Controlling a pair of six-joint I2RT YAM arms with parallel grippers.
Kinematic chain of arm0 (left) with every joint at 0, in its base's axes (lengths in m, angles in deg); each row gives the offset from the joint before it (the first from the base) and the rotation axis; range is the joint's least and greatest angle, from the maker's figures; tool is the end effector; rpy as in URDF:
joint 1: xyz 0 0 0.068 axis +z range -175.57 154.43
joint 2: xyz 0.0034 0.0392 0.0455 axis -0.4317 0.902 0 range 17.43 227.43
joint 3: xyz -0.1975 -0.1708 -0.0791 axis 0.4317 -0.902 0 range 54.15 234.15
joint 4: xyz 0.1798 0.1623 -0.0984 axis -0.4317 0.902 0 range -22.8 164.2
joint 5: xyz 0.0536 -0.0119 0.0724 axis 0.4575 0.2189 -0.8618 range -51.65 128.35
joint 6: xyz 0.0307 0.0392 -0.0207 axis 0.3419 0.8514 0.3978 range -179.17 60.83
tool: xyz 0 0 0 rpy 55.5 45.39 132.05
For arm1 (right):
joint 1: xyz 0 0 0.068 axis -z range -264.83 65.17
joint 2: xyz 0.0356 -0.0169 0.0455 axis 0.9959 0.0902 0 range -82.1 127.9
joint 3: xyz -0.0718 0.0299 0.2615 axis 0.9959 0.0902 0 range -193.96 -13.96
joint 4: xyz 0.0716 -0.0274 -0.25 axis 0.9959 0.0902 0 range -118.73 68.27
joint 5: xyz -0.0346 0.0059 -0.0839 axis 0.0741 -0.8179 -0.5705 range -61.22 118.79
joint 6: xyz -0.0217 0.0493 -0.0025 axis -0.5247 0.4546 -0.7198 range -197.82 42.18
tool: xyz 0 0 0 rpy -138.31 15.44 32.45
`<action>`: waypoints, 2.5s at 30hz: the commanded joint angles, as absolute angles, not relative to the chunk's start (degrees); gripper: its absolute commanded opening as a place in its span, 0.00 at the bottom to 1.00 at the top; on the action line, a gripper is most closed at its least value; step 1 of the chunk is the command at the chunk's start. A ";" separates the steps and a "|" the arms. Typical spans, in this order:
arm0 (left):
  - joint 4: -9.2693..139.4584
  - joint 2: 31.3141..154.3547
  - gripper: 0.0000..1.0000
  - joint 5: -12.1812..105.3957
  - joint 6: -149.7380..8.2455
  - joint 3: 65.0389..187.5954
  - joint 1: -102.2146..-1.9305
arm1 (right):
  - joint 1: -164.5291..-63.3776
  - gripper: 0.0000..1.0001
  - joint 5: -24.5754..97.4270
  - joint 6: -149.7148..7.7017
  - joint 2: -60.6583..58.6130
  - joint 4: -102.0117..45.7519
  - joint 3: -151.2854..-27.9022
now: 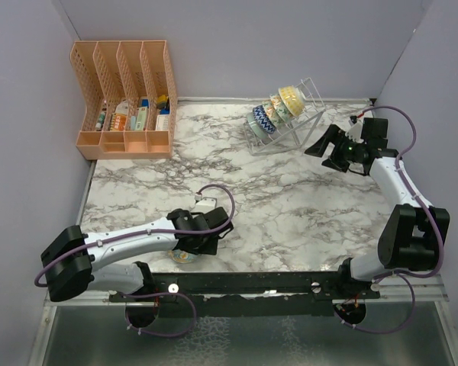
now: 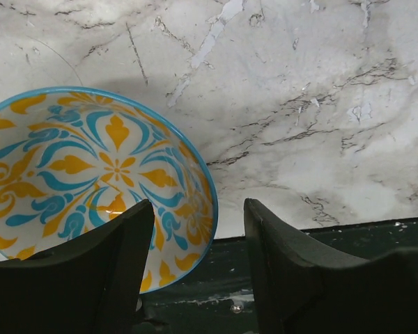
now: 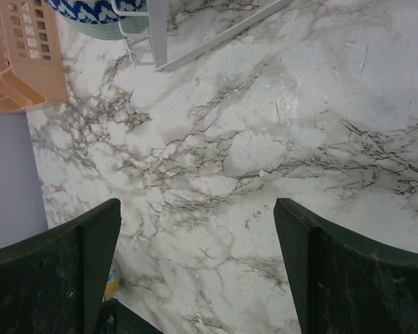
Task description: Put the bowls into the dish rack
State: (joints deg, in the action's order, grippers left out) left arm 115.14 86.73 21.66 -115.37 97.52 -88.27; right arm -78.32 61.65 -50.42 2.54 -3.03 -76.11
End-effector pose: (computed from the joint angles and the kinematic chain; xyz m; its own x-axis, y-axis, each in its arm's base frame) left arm 0.1023 -0.1759 0.2034 -0.9221 0.0508 -0.3837 0.0869 0.9932 -0.0774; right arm 0.3142 -0.0164 0.2605 -0.7791 0.4779 -0.4057 0.1062 0.7384 0.6659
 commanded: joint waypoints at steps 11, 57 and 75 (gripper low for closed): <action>111.04 89.58 0.41 21.31 -116.75 92.58 -89.66 | -77.88 0.90 62.99 -50.66 2.35 -4.09 -76.02; 40.90 144.18 0.00 58.22 -140.25 187.65 -60.64 | -77.88 0.91 62.75 -48.29 -1.57 -6.74 -71.34; 28.04 158.03 0.00 48.73 -149.72 190.02 -60.55 | -77.88 0.90 62.69 -49.12 -0.02 -7.59 -71.13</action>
State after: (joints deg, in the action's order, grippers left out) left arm 35.01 157.32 51.95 -147.15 186.87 -60.77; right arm -78.32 61.65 -48.54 -0.98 -6.07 -70.93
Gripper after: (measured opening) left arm 0.087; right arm 0.906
